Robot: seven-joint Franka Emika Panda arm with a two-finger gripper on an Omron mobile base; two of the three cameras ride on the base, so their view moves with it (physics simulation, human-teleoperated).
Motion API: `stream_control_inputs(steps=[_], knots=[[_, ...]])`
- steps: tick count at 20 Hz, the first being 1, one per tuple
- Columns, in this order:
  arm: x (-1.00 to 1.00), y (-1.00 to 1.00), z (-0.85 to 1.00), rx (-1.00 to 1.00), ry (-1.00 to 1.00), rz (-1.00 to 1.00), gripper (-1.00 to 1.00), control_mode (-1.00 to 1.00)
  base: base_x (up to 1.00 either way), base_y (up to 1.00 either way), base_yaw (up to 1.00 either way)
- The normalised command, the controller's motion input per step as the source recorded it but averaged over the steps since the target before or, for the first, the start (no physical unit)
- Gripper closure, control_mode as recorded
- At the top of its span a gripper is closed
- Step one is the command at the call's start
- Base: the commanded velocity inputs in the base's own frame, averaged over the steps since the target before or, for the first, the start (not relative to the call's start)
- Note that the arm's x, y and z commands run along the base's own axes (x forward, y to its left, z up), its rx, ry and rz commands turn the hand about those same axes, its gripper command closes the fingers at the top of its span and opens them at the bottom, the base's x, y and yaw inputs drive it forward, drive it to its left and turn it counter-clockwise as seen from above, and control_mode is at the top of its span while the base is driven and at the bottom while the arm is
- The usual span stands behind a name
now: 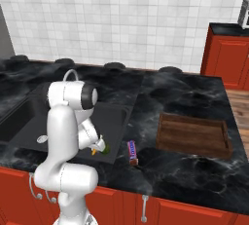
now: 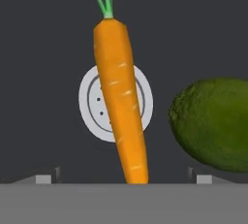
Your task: Pick up all produce items and place them in the sink. Turn on the sink faucet to wash them. Then turn the sink off and put them in the tray.
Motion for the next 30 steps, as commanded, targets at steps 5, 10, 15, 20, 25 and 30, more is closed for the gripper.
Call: stream_control_inputs(steps=[5, 10, 15, 20, 25, 30], knots=[[0.41, -0.07, -0.43, 0.04, 0.02, 0.0, -1.0, -1.0, 0.0, 0.0, 0.0], [0.29, -0.02, -0.52, 0.01, 0.03, 0.0, -1.0, -1.0, 0.0, 0.0, 0.0], [0.15, -0.05, -0.51, 0.01, 0.03, 0.0, -1.0, -1.0, 0.0, 0.0, 0.0], [0.01, -0.25, -0.43, 0.02, 0.01, 0.0, -1.0, -1.0, 0.0, 0.0, 0.0], [0.0, -0.4, -0.49, 0.06, 0.0, 0.0, -1.0, -1.0, 0.0, 0.0, 0.0], [0.0, -0.45, -0.56, 0.07, 0.0, 0.0, -1.0, -1.0, 0.0, 0.0, 0.0]])
